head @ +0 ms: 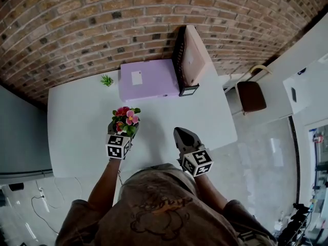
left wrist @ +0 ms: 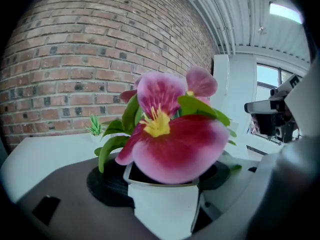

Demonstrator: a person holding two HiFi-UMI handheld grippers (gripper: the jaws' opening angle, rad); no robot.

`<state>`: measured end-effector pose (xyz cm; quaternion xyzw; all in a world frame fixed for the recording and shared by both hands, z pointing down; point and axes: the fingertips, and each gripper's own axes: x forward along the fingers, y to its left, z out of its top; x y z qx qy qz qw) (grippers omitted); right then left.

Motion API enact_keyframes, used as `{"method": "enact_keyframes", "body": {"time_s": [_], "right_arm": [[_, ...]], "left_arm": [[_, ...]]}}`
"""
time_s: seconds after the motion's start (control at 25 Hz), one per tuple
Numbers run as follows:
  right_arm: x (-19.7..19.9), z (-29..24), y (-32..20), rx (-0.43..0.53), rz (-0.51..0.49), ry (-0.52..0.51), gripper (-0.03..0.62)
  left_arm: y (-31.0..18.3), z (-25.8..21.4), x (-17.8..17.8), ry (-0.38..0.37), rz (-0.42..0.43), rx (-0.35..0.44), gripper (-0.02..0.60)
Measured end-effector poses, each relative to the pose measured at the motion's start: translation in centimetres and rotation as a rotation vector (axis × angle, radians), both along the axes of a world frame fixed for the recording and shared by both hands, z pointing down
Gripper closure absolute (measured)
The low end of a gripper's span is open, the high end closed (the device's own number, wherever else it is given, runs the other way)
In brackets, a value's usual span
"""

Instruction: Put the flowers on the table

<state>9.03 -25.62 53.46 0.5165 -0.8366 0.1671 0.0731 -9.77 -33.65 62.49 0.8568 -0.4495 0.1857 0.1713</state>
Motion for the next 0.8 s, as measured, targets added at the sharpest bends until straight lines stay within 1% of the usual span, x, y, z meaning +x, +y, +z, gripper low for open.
{"method": "enact_keyframes", "body": {"time_s": [0.32,0.52,0.8], "right_arm": [[1.4,0.2,-0.5,-0.007,0.009,0.009,0.591],[1.6,0.2,-0.6,-0.008,0.01,0.011,0.591],[2.7,0.2,-0.3,-0.013,0.028,0.015,0.591]], "left_arm": [[-1.2,3.1,1.4,-0.024,0.01,-0.017,0.216],[-1.9,4.1,2.0,-0.04,0.017,-0.015,0.216],[-2.3,5.5,2.9,-0.064,0.031,-0.032,0.216]]}}
